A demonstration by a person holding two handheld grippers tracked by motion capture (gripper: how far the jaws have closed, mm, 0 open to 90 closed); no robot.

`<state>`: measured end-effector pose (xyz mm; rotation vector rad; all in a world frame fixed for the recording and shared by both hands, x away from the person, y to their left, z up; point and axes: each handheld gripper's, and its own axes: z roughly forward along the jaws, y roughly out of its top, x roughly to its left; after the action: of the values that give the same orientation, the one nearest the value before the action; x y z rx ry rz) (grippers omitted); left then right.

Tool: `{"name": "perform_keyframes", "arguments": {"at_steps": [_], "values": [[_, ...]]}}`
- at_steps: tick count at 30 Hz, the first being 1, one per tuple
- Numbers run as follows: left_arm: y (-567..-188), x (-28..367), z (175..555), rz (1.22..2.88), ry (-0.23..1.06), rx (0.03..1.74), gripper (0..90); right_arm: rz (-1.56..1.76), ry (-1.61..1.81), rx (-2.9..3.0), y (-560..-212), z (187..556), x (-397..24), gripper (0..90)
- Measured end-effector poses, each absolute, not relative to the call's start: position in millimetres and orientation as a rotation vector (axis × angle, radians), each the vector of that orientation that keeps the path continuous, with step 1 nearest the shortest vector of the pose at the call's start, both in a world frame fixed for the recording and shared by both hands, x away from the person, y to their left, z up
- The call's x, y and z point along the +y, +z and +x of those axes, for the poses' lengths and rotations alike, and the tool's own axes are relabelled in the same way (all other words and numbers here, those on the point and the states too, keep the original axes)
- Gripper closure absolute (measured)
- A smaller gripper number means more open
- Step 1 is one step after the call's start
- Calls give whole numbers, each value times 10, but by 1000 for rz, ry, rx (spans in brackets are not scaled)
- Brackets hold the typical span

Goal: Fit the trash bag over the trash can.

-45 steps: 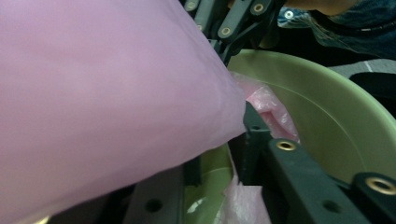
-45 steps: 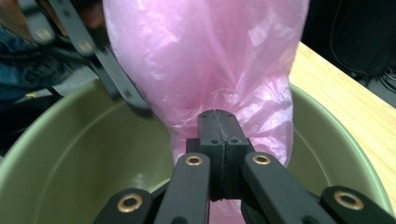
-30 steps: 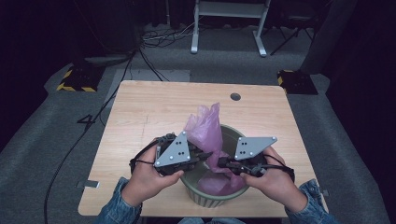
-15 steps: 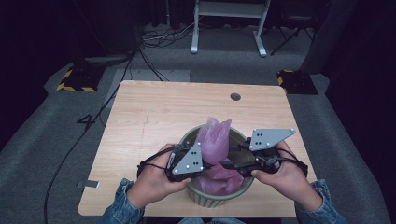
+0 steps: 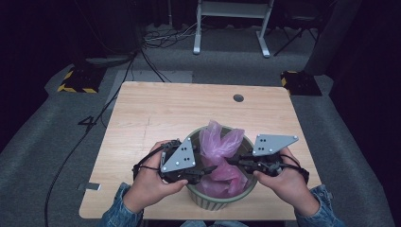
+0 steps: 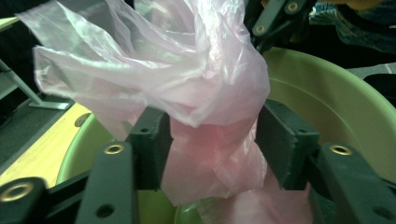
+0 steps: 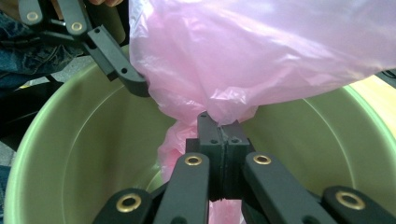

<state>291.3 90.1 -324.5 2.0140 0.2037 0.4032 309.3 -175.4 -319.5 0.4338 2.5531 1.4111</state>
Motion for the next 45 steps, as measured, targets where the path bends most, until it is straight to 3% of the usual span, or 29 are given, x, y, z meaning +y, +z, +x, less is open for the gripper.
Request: {"name": "perform_keyframes", "arguments": {"at_steps": [1, 3, 5, 7, 11, 15, 23, 35, 36, 38, 40, 45], "values": [[-3249, 893, 2911, 2020, 405, 196, 518, 432, 1410, 2550, -3206, 3085, -1744, 893], [-3255, 876, 2900, 2037, 411, 172, 692, 430, 1398, 2556, -3226, 3066, -1723, 858], [-3257, 865, 2889, 2060, 422, 157, 835, 431, 1376, 2572, -3245, 3060, -1716, 765], [-3260, 862, 2888, 2068, 411, 154, 888, 440, 1372, 2572, -3244, 3060, -1733, 676], [-3274, 865, 2908, 2074, 409, 160, 895, 457, 1382, 2542, -3181, 3048, -1816, 549], [-3308, 829, 2929, 2100, 411, 157, 894, 472, 1412, 2473, -3045, 3035, -1937, 485], [-3343, 744, 2939, 2134, 395, 140, 889, 458, 1445, 2401, -2848, 3034, -1983, 450], [-3350, 690, 2930, 2130, 379, 113, 861, 381, 1411, 2416, -2745, 3149, -1780, 325], [-3348, 690, 2931, 2130, 382, 111, 860, 378, 1391, 2441, -2766, 3172, -1758, 355], [-3336, 707, 2939, 2120, 393, 112, 861, 362, 1344, 2522, -2809, 3205, -1731, 546], [-3325, 733, 2944, 2106, 399, 117, 868, 352, 1314, 2615, -2862, 3223, -1715, 667], [-3294, 801, 2943, 2066, 416, 140, 893, 359, 1243, 2704, -2930, 3199, -1727, 891]]}}
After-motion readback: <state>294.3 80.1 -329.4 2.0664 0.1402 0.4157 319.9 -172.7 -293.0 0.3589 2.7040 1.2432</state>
